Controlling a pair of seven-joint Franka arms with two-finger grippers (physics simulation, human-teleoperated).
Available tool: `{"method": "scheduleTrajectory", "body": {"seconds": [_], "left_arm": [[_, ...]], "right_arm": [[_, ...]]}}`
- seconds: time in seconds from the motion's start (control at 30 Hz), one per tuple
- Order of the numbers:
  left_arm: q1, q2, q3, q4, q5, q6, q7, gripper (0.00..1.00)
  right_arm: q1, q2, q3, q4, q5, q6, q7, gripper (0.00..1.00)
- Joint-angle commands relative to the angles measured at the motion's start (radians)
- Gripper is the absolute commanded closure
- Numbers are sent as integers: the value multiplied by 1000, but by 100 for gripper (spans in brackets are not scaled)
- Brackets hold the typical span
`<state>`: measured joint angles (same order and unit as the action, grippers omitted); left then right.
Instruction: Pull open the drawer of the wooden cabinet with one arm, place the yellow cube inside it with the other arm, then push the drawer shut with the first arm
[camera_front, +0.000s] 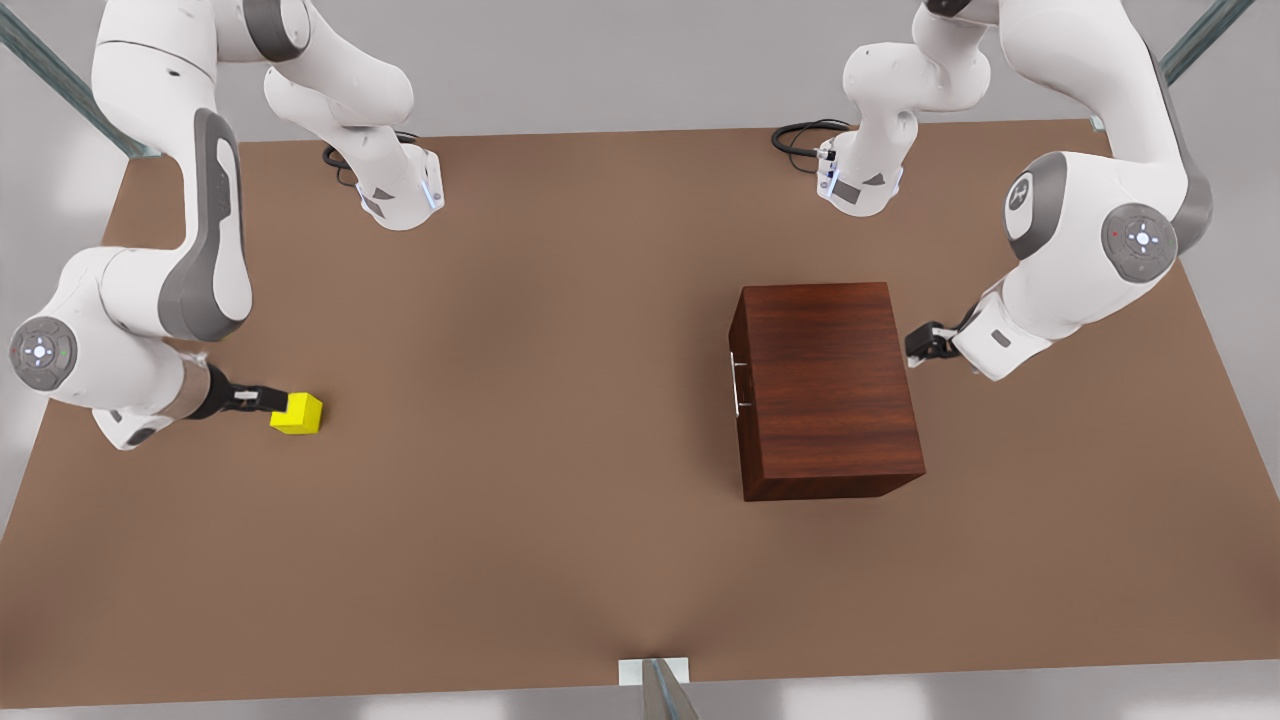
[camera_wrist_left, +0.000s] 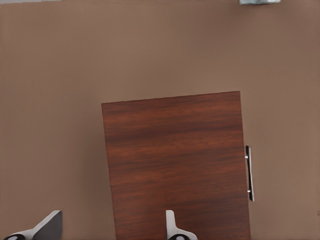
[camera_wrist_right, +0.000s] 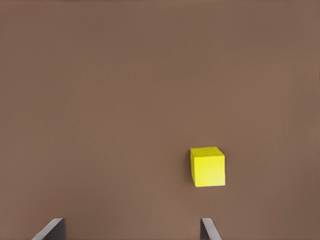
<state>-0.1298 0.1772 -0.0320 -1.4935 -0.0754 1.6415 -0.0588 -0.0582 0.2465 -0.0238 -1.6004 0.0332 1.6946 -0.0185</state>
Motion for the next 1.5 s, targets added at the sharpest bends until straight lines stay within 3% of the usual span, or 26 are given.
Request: {"method": "scheduleTrajectory", "body": {"seconds": [0.0, 0.13, 0.2, 0.3, 0.6, 0.7, 1.0, 1.17, 1.47], "left_arm": [[1, -1, 0, 1, 0, 47, 0, 0], [-163, 61, -2, 3, 106, 49, -164, 0], [-254, 154, -2, 119, 118, -51, -268, 0], [-393, 258, -3, 185, 247, -37, -495, 0], [-490, 367, -3, 180, 250, 72, -817, 0], [-499, 384, -3, 177, 256, 87, -817, 0], [-525, 443, -3, 182, 259, 129, -823, 0], [-590, 458, -2, 174, 410, 115, -900, 0], [-594, 489, 1, 168, 460, 84, -840, 0]], "right_arm": [[1, 3, -1, 2, -3, 60, -49, 0], [1, 25, -1, 8, -3, 62, -51, 0], [-23, 59, -5, 39, -6, 59, -52, 0], [-38, 122, -7, 43, -27, 62, -63, 0], [-98, 206, -10, 34, -39, 66, -94, 0], [-118, 204, -10, -79, -38, 218, -81, 0], [-147, 178, -5, -288, -18, 438, -95, 0], [-164, 172, -7, -351, -52, 517, -150, 0], [-172, 188, -5, -415, -81, 635, -161, 0]]}}
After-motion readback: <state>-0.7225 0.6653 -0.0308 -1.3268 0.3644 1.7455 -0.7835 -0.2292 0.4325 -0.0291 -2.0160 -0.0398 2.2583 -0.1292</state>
